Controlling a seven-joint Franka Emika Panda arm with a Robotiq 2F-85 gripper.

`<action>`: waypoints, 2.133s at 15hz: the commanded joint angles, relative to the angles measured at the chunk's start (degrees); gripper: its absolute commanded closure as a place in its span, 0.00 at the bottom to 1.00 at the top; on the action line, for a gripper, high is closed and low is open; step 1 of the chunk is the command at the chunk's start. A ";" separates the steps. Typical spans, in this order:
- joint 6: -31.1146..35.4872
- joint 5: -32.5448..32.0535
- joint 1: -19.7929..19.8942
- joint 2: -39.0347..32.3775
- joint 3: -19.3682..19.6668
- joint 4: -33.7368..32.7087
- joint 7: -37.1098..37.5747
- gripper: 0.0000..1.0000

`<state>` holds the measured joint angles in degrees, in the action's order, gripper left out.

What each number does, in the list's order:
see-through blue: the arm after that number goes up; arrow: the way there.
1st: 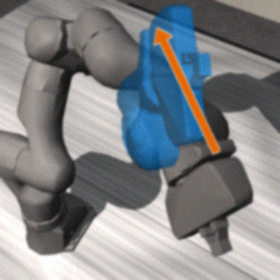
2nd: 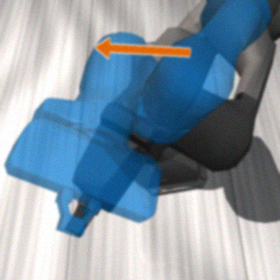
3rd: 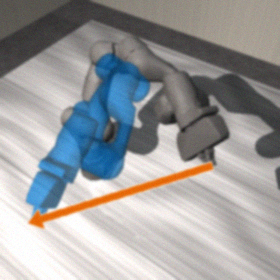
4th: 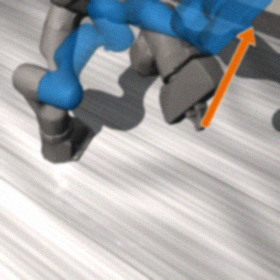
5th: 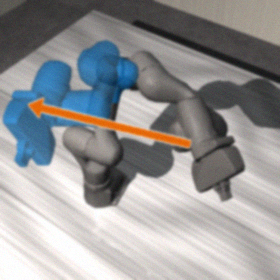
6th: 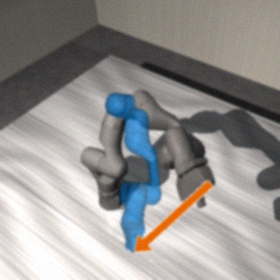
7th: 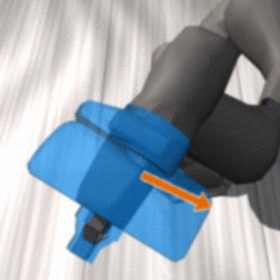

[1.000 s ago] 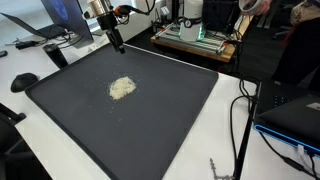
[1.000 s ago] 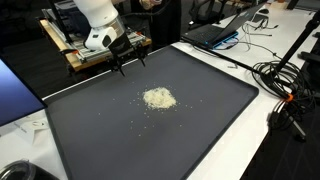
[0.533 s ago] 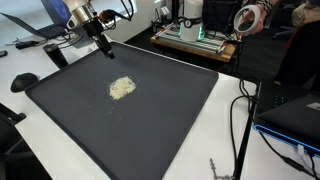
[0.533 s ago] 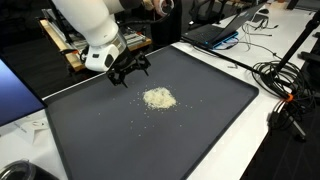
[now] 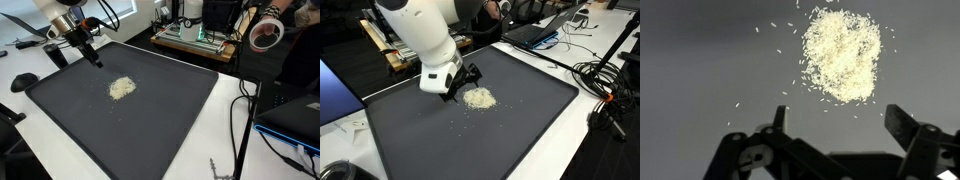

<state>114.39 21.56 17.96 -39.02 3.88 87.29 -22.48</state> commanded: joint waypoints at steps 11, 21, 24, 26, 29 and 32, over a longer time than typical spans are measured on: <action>-14.27 -19.99 -6.29 -16.24 -3.90 -32.36 -6.34 0.00; -23.22 -26.22 -15.20 -20.52 -0.59 -39.45 11.93 0.00; -27.92 -28.71 -18.04 -21.39 1.17 -41.57 20.14 0.00; -30.48 -29.64 -19.73 -21.77 1.94 -42.67 25.38 0.00; -32.13 -28.93 -22.21 -21.95 3.29 -43.49 33.58 0.00; -32.50 -28.45 -24.01 -21.85 4.19 -43.53 41.44 0.00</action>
<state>84.10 -6.61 -4.47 -59.38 6.73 46.79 12.49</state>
